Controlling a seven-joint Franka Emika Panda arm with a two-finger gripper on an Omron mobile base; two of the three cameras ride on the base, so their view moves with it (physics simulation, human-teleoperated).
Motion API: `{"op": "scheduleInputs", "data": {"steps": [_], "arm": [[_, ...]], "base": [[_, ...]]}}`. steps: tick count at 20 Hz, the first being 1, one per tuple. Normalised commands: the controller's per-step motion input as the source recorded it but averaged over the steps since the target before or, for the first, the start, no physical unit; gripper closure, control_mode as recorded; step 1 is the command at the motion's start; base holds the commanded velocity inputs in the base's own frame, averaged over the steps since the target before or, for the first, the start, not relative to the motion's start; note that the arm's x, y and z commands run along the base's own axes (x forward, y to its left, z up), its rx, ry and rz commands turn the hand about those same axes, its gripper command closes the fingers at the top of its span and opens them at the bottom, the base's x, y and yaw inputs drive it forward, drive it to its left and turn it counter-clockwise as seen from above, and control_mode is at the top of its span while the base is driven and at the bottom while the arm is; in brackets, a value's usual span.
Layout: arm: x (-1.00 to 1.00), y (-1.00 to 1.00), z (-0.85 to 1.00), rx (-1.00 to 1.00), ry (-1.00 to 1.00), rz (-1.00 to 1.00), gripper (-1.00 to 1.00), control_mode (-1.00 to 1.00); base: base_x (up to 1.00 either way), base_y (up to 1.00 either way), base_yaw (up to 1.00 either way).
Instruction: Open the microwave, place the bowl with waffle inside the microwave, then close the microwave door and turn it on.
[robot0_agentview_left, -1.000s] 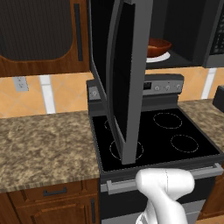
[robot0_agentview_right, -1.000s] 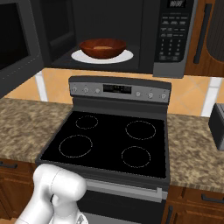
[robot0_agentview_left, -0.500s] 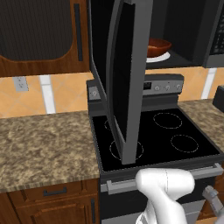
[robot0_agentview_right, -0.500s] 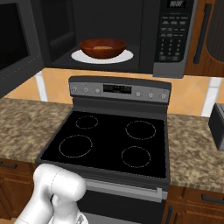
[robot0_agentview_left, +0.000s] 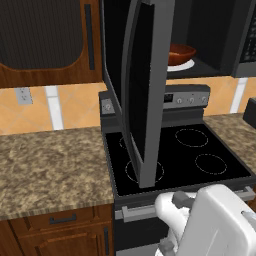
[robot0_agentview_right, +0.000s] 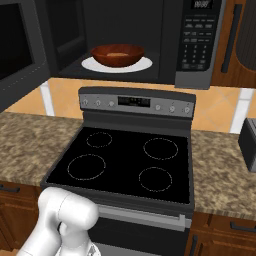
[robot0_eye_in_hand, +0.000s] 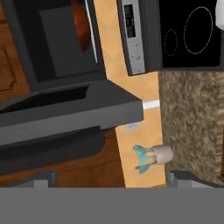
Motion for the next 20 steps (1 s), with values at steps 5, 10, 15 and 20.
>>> {"op": "scheduleInputs", "data": {"steps": [5, 10, 15, 20], "arm": [[1.0, 0.88, -0.99, 0.11, -0.14, 0.0, -1.0, -1.0], [1.0, 0.76, -1.0, 0.12, -0.17, 0.0, -1.0, -1.0], [1.0, 0.62, -1.0, 0.02, -0.25, -0.01, -1.0, -1.0], [1.0, 0.14, -1.0, 0.01, -0.46, 0.0, -1.0, -1.0]], "base": [[0.0, 0.0, 0.0], [0.0, 0.0, 0.0], [0.0, 0.0, 0.0], [0.0, 0.0, 0.0]]}}
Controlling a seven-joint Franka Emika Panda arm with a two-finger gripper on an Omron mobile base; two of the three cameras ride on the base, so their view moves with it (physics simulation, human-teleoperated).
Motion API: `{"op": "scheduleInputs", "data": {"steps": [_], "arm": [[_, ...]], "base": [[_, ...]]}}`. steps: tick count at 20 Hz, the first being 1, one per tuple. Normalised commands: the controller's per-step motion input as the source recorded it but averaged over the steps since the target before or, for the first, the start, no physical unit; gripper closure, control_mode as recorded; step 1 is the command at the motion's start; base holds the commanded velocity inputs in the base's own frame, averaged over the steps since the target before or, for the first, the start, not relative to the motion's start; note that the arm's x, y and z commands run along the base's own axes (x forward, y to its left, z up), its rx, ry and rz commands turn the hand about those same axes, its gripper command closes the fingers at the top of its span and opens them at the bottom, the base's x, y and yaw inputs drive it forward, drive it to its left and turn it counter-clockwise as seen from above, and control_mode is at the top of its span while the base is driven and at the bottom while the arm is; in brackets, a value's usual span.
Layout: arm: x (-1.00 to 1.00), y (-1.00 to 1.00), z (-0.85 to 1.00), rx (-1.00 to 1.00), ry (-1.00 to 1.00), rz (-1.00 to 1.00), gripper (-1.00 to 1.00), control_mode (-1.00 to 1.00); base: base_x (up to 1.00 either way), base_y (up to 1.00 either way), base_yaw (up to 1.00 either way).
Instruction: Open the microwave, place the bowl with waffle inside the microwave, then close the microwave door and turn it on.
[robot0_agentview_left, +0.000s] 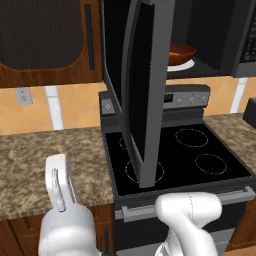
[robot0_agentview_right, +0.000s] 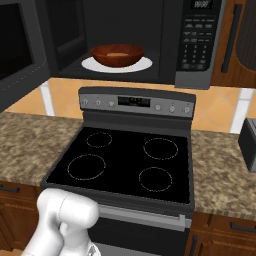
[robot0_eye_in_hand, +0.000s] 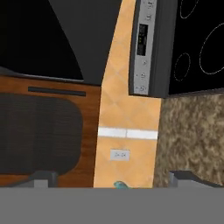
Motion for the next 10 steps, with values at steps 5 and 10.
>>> {"op": "scheduleInputs", "data": {"steps": [5, 10], "arm": [[1.0, 0.28, -1.0, 0.03, -0.44, 0.0, -1.0, -1.0], [1.0, 0.0, -0.79, 0.06, -0.45, 0.0, -1.0, -1.0]], "base": [[0.0, 0.0, 0.0], [0.0, 0.0, 0.0]]}}
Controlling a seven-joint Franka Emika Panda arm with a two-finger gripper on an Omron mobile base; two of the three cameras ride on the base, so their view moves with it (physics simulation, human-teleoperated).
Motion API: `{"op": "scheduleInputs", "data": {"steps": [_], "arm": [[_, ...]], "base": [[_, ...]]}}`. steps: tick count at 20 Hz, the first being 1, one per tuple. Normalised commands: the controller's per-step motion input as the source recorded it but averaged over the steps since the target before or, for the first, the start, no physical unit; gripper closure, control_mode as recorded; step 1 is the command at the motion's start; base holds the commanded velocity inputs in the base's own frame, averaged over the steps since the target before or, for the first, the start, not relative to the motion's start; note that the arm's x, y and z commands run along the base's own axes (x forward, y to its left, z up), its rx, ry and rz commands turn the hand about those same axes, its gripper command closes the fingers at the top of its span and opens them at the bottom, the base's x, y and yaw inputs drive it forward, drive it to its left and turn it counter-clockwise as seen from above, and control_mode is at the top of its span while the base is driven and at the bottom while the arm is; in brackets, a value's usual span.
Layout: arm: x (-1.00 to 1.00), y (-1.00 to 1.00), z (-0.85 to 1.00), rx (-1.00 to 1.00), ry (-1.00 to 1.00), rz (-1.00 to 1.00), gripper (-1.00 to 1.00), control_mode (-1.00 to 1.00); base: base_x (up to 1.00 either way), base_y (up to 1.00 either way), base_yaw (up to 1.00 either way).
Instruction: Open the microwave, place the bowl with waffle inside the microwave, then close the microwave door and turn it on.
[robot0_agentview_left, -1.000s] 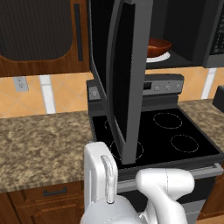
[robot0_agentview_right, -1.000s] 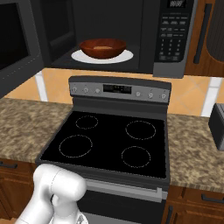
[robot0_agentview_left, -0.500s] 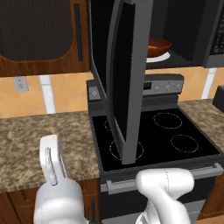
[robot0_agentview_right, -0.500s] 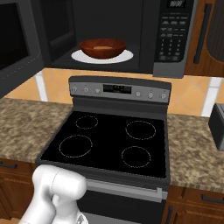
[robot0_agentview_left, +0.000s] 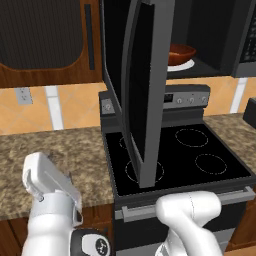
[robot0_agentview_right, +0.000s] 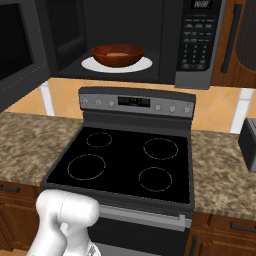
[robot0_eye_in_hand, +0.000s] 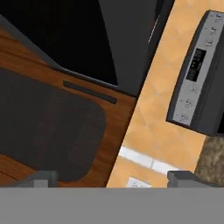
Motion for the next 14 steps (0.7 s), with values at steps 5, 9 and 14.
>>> {"op": "scheduleInputs", "data": {"steps": [5, 9, 14], "arm": [[0.85, -0.01, -0.41, 0.18, -0.48, 0.0, -1.0, -1.0], [0.56, 0.0, -0.09, 0.33, -0.37, -0.01, -1.0, -1.0], [0.62, -0.12, -0.1, 0.52, -0.26, -0.04, -1.0, -1.0]], "base": [[0.0, 0.0, 0.0], [0.0, 0.0, 0.0], [0.0, 0.0, 0.0]]}}
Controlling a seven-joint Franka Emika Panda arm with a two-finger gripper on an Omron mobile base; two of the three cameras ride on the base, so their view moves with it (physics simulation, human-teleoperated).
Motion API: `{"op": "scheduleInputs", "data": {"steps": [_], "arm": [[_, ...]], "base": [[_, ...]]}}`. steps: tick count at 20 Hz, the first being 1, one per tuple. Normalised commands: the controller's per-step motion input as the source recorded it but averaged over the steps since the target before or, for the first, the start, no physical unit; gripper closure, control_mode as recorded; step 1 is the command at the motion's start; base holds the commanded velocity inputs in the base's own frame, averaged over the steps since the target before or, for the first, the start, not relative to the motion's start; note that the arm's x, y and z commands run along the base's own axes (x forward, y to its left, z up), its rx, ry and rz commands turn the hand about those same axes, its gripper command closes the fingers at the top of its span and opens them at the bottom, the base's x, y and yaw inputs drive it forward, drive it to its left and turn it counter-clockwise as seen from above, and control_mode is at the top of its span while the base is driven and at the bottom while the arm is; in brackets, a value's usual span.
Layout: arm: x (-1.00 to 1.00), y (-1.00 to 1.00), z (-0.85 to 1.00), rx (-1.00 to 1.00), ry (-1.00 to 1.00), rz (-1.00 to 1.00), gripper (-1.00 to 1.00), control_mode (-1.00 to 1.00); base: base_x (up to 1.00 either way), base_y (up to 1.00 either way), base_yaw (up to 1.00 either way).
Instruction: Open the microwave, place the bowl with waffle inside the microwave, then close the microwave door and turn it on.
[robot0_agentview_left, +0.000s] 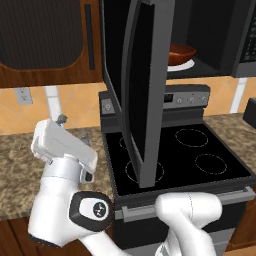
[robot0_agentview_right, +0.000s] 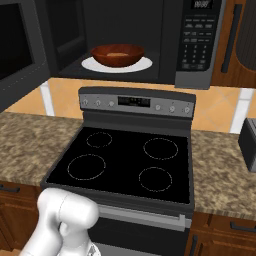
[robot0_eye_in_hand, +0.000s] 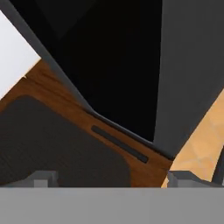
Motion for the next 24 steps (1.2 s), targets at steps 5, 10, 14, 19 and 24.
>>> {"op": "scheduleInputs", "data": {"steps": [5, 10, 14, 19, 24], "arm": [[0.47, -0.8, -0.01, 0.67, -0.25, 0.0, -1.0, -1.0], [0.57, -0.93, 0.0, 0.57, -0.37, 0.11, -1.0, -1.0], [0.69, -1.0, 0.0, 0.62, -0.38, 0.18, -1.0, -1.0], [0.77, -1.0, 0.0, 0.59, -0.34, 0.17, -1.0, -1.0], [1.0, -0.85, 0.0, 0.48, -0.06, 0.19, -1.0, -1.0]], "base": [[0.0, 0.0, 0.0], [0.0, 0.0, 0.0], [0.0, 0.0, 0.0], [0.0, 0.0, 0.0], [0.0, 0.0, 0.0]]}}
